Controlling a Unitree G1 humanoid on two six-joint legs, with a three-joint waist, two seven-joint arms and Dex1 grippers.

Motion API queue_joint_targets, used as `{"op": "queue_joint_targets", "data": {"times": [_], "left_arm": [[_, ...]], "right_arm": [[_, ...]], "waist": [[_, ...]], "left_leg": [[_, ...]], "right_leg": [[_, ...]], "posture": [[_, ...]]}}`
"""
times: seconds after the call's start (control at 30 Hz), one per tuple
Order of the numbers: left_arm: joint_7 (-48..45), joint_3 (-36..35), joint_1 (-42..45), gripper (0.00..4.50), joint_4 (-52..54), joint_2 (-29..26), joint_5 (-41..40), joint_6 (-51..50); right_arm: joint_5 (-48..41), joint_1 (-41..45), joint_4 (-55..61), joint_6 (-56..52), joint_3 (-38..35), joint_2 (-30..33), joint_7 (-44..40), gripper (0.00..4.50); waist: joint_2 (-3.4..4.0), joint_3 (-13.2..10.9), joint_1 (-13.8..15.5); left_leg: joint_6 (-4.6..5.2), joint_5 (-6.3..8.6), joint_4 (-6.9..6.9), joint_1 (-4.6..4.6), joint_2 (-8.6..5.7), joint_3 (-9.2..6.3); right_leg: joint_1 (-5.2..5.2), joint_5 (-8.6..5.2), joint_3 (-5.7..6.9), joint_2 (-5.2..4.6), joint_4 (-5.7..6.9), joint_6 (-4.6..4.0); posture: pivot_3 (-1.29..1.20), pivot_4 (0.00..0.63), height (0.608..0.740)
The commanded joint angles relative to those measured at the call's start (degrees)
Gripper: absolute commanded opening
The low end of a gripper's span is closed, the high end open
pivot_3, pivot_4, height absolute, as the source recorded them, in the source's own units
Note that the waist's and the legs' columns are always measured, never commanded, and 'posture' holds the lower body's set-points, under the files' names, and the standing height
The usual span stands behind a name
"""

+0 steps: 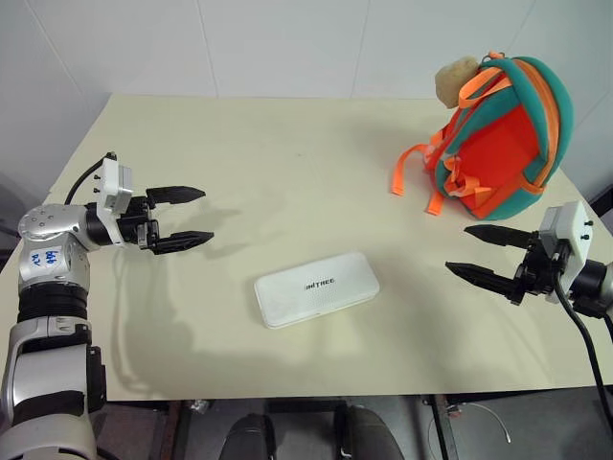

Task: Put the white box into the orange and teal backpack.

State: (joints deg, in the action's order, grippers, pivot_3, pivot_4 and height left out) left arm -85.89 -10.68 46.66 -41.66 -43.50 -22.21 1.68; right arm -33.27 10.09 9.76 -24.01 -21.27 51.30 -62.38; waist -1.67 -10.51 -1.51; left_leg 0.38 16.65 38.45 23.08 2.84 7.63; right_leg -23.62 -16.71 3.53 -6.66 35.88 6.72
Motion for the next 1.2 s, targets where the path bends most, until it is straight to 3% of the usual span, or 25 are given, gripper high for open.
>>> {"op": "queue_joint_targets", "data": {"times": [0.03,0.17,0.6,0.7,1.07,1.13,1.2], "left_arm": [[0.07,-0.49,1.57,4.5,0.93,-0.65,-0.19,0.1],[3.61,-1.08,1.6,4.5,0.27,0.13,0.36,0.94],[7.01,1.19,2.06,4.5,0.19,0.48,2.81,-2.18],[8.17,1.02,1.83,3.89,0.28,1.62,2.49,-2.6],[13.87,2.66,-4.23,0.45,12.73,3.6,2.75,-12.21],[15.56,2.81,-6.73,0.0,16.85,2.71,2.65,-15.62],[17.05,2.54,-10.08,0.0,22.05,1.51,1.74,-20.55]], "right_arm": [[-1.16,0.83,3.76,-1.03,-1.75,1.56,1.27,4.48],[-1.79,0.9,7.28,-3.65,-0.33,-0.67,5.22,4.48],[0.3,3.77,9.58,-8.81,5.12,0.67,9.8,4.48],[1.02,4.13,9.26,-11.22,7.22,1.62,9.96,3.86],[8.14,7.49,3.31,-3.81,12.83,-1.31,11.38,0.13],[10.05,8.25,0.59,-1.52,14.24,-1.98,11.05,0.12],[12.14,9.04,-2.53,1.0,15.83,-2.73,10.52,0.12]], "waist": [[0.0,0.0,0.01],[0.0,0.0,0.12],[0.0,0.0,0.15],[0.0,0.0,0.16],[0.0,0.0,0.05],[0.0,0.0,-0.07],[0.0,0.0,-0.15]], "left_leg": [[0.0,0.0,0.0,0.0,0.0,0.0],[0.0,0.0,0.0,0.0,0.01,-0.03],[0.04,0.02,0.12,0.08,0.0,-0.05],[0.04,0.02,0.1,0.09,0.01,-0.05],[0.07,0.04,0.22,0.12,0.01,-0.05],[0.07,0.04,0.22,0.11,0.01,-0.05],[0.06,0.04,0.2,0.11,0.02,-0.06]], "right_leg": [[0.0,0.0,0.0,0.0,0.0,0.0],[0.0,0.0,0.0,-0.01,0.0,0.0],[0.01,0.0,0.02,-0.01,0.0,0.01],[-0.01,0.0,0.03,0.0,-0.02,0.0],[0.01,0.01,0.01,-0.01,0.0,0.02],[0.0,0.01,0.01,0.0,0.01,0.02],[0.0,0.01,0.0,0.0,0.0,0.02]], "posture": [[0.0,0.15,0.74],[0.0,0.15,0.74],[0.0,0.15,0.74],[0.0,0.15,0.74],[0.0,0.15,0.74],[0.0,0.15,0.74],[0.0,0.15,0.74]]}}
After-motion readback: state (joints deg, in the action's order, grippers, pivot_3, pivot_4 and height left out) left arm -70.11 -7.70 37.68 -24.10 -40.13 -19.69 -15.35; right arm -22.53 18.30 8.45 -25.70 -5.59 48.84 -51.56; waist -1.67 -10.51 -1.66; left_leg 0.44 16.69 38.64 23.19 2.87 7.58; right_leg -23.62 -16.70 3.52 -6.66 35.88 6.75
